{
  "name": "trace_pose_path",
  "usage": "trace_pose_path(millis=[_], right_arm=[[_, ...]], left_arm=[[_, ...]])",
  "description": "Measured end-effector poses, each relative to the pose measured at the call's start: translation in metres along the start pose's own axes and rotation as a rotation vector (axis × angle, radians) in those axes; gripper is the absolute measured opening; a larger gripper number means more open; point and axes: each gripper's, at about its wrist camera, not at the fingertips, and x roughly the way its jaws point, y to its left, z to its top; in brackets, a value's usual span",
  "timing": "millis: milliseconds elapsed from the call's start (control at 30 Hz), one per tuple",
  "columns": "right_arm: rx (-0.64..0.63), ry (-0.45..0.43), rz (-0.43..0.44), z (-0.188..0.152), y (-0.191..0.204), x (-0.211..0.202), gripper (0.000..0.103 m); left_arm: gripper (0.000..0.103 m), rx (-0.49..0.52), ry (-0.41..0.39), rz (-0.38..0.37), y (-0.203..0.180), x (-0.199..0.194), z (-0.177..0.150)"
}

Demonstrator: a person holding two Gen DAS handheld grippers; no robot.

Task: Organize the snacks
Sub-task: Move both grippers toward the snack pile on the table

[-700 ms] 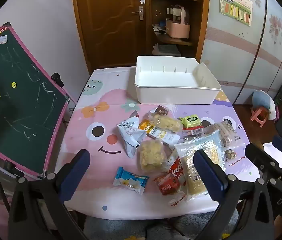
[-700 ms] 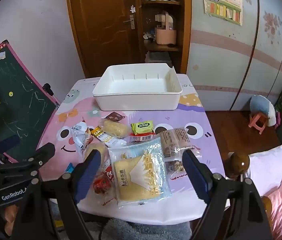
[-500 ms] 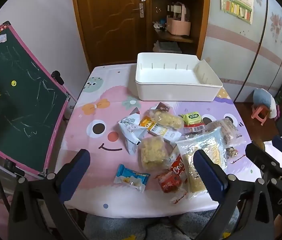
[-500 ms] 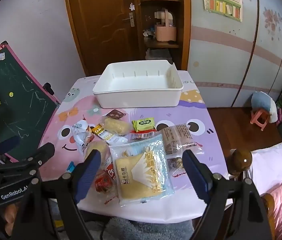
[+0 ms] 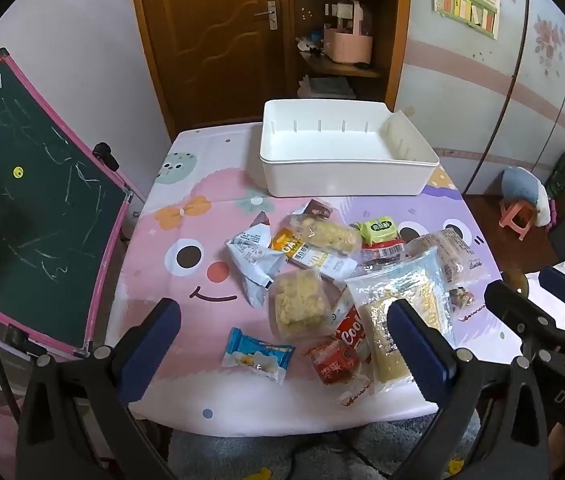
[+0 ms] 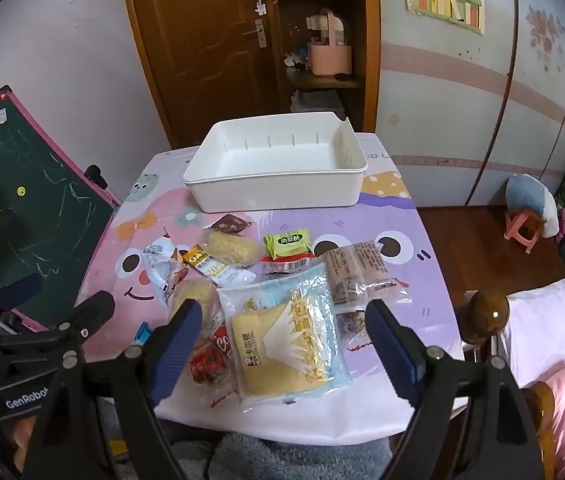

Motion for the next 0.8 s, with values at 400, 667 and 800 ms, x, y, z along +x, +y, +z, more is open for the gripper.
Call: trace_pose_path(millis=[400, 667, 800], right_arm=[[0.01, 0.022, 0.001, 0.003, -0.001, 0.009, 0.084], [0.015, 0.032, 0.004, 0.002, -0.002, 0.013, 0.084], [0.017, 0.036, 0.006, 0.002, -0.002, 0.014, 0.084]], left_arm=[[0.101, -0.003, 0.007, -0.016, 0.0, 0.008, 0.0], [0.101, -0.006, 0.011, -0.023, -0.001, 0.012, -0.003], [0.101, -0.007, 0.014, -0.022, 0.0, 0.012, -0.002]])
